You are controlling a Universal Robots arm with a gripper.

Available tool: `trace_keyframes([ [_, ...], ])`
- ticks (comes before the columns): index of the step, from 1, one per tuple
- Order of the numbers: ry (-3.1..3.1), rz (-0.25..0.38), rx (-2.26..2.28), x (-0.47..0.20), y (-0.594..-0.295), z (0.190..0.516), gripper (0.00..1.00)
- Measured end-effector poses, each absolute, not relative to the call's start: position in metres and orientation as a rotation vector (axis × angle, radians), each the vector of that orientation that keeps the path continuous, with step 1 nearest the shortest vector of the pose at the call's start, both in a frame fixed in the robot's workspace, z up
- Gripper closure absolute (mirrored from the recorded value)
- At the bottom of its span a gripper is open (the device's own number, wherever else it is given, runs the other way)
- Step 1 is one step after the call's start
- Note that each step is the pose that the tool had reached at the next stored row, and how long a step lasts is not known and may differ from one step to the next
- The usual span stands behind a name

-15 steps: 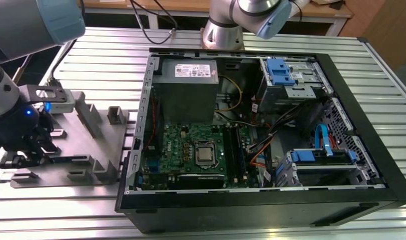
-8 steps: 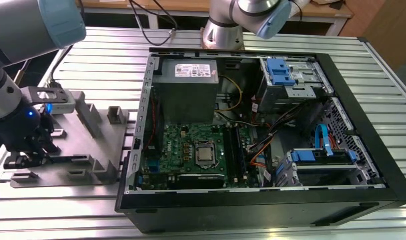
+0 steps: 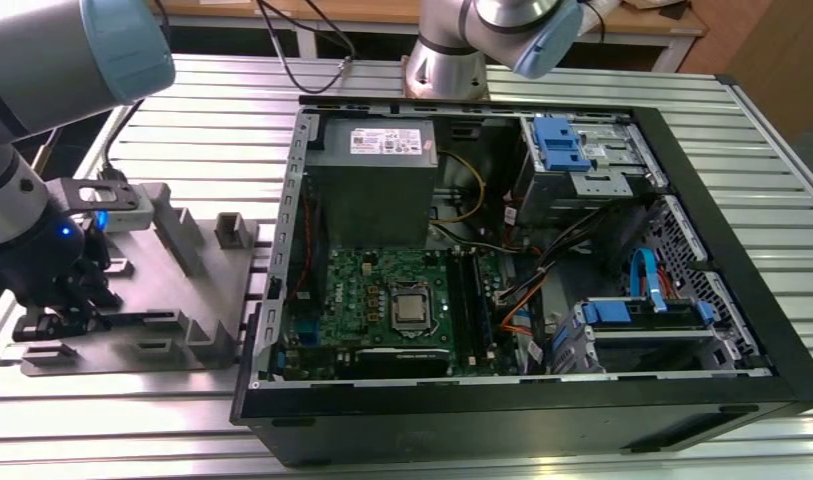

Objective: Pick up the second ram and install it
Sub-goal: 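Pick up the second ram and move it above second insertion slot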

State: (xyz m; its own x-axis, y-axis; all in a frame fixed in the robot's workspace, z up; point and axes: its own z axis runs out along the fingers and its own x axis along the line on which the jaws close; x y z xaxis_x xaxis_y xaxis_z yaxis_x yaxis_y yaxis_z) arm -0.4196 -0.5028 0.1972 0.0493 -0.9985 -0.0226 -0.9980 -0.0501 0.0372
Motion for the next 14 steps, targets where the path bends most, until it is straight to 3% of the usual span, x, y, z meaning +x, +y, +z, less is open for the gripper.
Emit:
trace_keyframes([
  [6,-2.156,-0.066,2.268,-0.4196,-0.5028,0.1972,0.68],
  [7,-2.156,-0.066,2.269,-0.4196,-0.5028,0.1971,0.76],
  [14,-2.155,-0.066,2.269,-0.4196,-0.5028,0.1991,0.76],
])
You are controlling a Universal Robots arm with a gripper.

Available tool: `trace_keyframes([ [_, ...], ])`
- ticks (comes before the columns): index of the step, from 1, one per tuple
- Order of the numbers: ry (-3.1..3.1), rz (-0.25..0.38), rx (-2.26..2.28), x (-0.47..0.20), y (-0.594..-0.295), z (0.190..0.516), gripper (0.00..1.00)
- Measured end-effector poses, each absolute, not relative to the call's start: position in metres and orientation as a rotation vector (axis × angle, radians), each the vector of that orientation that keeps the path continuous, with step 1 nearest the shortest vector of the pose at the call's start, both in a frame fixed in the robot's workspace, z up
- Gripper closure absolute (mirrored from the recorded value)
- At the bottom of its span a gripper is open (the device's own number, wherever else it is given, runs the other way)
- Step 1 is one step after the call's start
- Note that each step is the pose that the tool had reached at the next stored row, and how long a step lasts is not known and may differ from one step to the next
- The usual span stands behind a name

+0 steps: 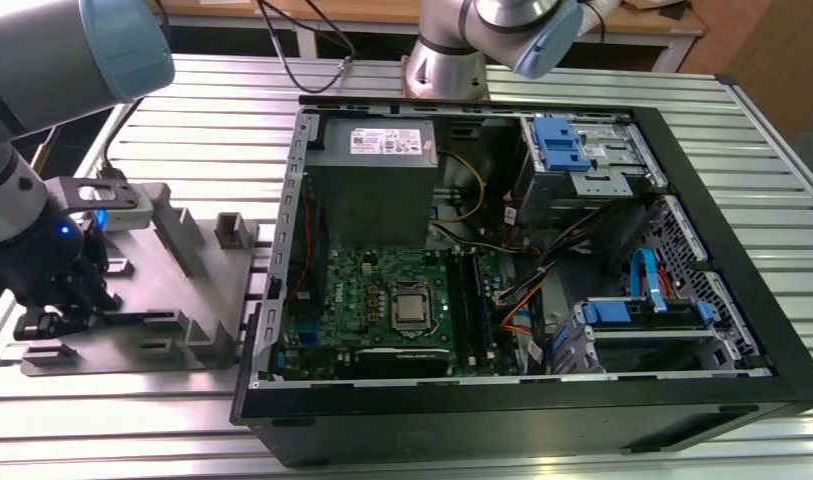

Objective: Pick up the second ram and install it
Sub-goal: 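Pick up the second ram and move it above second insertion slot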

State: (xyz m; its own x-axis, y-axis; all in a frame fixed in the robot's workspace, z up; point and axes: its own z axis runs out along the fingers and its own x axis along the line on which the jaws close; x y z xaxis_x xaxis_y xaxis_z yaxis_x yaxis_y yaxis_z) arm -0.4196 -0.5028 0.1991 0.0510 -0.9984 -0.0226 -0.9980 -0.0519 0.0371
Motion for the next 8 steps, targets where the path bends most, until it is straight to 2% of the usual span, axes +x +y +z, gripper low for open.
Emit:
trace_keyframes([
  [8,-2.144,-0.066,2.279,-0.4172,-0.5028,0.2011,0.76],
])
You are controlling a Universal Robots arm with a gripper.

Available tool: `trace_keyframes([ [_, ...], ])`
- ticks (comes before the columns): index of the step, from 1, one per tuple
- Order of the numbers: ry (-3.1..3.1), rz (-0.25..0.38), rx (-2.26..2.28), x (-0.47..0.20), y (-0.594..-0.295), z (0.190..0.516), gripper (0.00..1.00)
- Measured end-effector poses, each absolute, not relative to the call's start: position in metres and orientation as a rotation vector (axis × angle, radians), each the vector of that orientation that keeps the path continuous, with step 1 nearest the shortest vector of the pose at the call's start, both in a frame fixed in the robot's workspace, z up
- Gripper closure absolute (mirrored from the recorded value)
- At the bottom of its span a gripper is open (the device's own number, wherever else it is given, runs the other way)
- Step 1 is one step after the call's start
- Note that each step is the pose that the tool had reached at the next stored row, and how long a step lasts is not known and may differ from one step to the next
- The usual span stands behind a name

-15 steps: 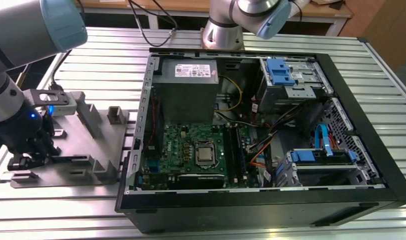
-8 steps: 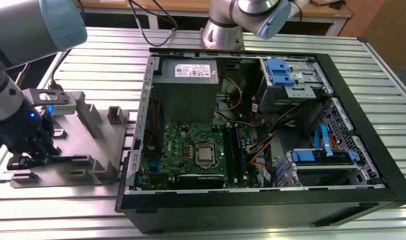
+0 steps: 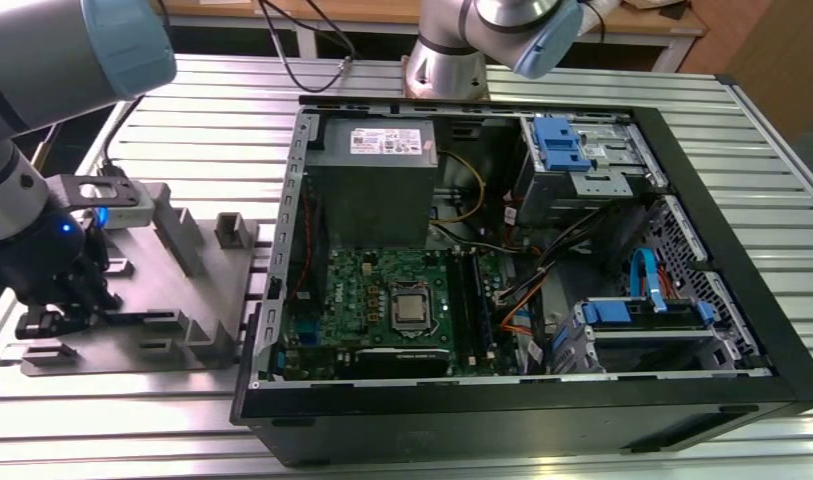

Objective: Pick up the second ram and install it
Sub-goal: 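Pick up the second ram and move it above second insertion slot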

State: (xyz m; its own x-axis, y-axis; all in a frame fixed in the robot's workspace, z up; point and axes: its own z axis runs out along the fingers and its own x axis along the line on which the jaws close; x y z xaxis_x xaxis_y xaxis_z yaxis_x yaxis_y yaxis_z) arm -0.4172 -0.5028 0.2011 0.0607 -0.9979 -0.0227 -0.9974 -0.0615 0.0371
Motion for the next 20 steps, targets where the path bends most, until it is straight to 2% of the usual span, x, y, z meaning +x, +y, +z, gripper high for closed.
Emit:
trace_keyframes([
  [8,-2.141,-0.066,2.282,-0.4171,-0.5028,0.2011,0.76],
  [9,-2.141,-0.066,2.282,-0.417,-0.5028,0.2011,0.84],
  [19,-2.141,-0.066,2.282,-0.417,-0.5028,0.201,0.85],
  [20,-2.141,-0.066,2.282,-0.417,-0.5028,0.201,0.92],
])
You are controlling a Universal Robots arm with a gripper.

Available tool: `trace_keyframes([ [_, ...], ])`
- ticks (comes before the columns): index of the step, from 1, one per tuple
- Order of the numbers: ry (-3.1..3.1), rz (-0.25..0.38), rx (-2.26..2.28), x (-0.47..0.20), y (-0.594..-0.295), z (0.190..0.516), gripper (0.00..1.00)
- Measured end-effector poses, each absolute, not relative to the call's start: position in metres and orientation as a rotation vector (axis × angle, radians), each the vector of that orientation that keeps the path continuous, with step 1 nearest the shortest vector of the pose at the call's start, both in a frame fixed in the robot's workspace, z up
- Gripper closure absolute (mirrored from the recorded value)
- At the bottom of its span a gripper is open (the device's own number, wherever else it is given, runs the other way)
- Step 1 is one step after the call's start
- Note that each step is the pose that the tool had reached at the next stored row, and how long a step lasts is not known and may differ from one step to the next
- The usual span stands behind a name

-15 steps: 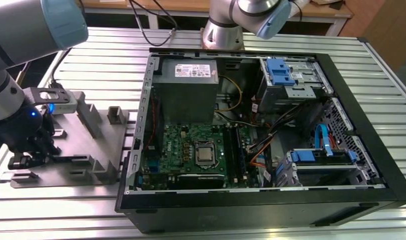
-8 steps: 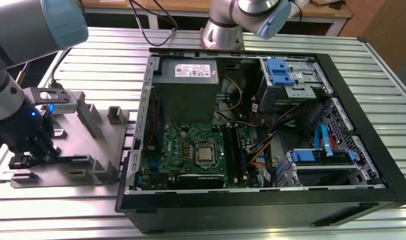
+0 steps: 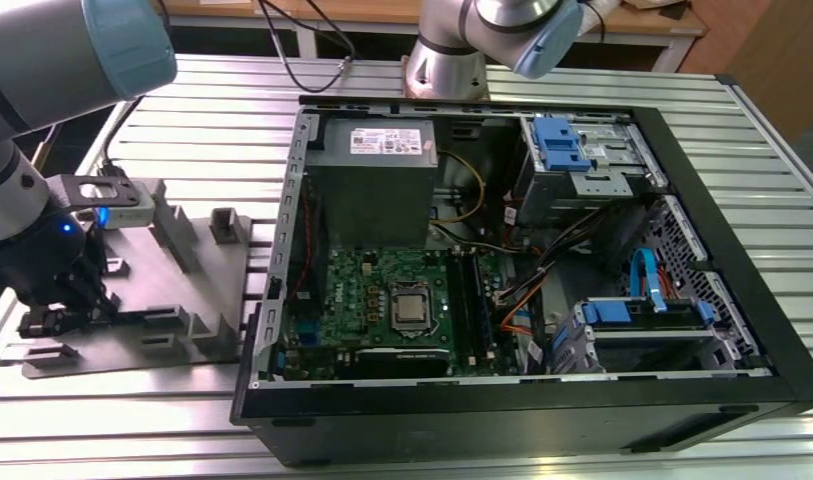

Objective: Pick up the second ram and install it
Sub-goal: 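Pick up the second ram and move it above second insertion slot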

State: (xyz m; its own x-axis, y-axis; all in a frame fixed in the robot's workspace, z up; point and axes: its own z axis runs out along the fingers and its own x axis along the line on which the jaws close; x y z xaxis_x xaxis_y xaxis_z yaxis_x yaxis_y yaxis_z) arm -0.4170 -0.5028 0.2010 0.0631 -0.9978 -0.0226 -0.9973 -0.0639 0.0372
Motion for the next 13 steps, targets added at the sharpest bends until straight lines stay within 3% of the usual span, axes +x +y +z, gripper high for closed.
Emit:
trace_keyframes([
  [13,-2.265,-0.067,2.162,-0.417,-0.5028,0.2004,0.92],
])
